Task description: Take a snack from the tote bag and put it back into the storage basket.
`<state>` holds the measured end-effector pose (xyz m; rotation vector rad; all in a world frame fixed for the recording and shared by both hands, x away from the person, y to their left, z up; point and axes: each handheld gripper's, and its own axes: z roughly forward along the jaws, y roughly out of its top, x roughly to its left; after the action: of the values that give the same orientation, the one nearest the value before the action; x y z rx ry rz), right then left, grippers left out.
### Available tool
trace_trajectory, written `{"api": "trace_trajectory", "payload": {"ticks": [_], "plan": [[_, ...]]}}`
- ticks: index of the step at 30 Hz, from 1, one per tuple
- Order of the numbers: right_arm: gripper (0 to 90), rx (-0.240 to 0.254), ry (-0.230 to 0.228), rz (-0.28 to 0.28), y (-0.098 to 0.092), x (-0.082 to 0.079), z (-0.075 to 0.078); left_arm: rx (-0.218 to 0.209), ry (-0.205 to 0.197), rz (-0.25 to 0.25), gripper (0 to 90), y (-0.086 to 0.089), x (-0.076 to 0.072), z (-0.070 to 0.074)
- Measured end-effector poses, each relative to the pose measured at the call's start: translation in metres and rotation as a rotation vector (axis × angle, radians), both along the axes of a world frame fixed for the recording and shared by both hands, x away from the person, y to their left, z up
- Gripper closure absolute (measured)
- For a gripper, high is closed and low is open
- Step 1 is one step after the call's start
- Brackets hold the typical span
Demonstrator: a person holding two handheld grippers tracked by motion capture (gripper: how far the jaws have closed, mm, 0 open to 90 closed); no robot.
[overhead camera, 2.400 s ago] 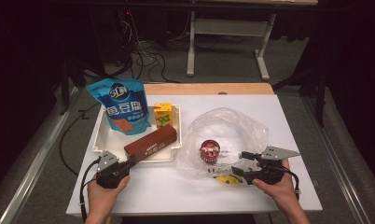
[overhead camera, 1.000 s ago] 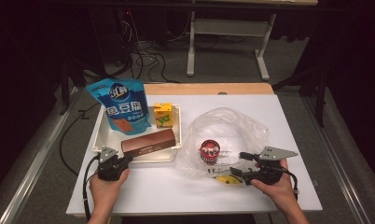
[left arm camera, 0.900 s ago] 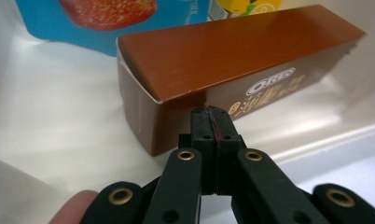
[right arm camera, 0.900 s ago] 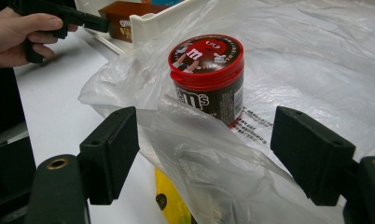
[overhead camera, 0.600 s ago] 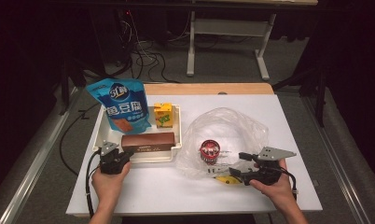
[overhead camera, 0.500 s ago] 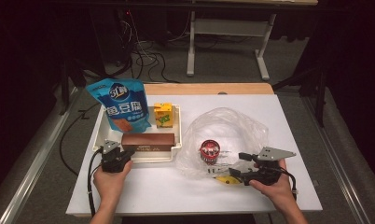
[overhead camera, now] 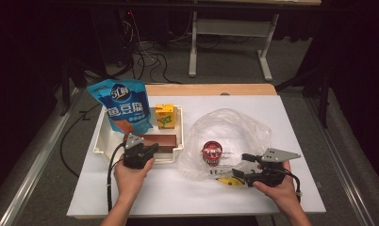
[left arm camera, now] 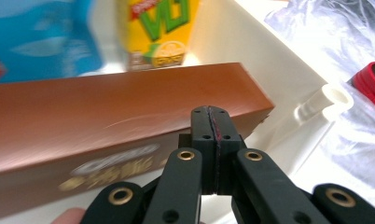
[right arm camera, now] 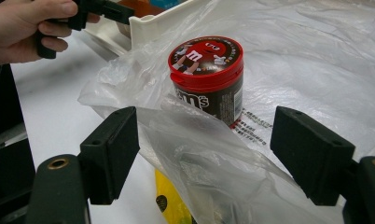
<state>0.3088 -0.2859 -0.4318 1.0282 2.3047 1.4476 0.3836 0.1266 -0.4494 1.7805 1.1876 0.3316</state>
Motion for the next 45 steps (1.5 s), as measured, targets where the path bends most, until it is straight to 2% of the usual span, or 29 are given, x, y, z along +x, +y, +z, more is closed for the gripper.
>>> {"api": "trace_trajectory", "payload": {"ticks": [3,5,10,13,15,20,23,30,36,45], "plan": [[24.2,0.002,0.0,-0.002,-0.001,0.0,0.0,-0.019,0.008,-0.027,90.0,-0.011,0.009,0.004],[24.3,0.003,0.0,-0.003,-0.001,0.0,-0.001,0.001,0.003,-0.049,90.0,-0.019,0.013,0.008],[24.4,0.0,0.004,0.001,0.0,0.0,-0.001,0.015,0.011,-0.098,90.0,-0.035,0.023,0.014],[24.4,0.0,0.001,0.004,0.001,0.0,-0.001,0.015,0.031,-0.122,90.0,-0.043,0.028,0.014],[24.4,0.0,0.001,0.005,0.001,0.0,-0.001,0.031,0.036,-0.143,90.0,-0.049,0.032,0.014],[24.4,-0.001,0.003,0.003,0.0,0.0,-0.001,0.046,0.06,-0.165,90.0,-0.056,0.038,0.01],[24.4,0.002,0.003,0.003,0.0,0.001,-0.002,0.057,0.057,-0.162,90.0,-0.057,0.037,0.01],[24.5,0.0,0.004,0.005,0.001,0.001,-0.002,0.098,0.047,-0.117,90.0,-0.051,0.037,0.012],[24.5,-0.002,0.005,0.004,0.0,0.001,-0.002,0.097,0.044,-0.086,90.0,-0.039,0.039,0.011],[24.6,-0.005,0.006,0.005,0.001,0.001,-0.003,0.086,0.034,-0.039,90.0,-0.013,0.032,0.01]]}}
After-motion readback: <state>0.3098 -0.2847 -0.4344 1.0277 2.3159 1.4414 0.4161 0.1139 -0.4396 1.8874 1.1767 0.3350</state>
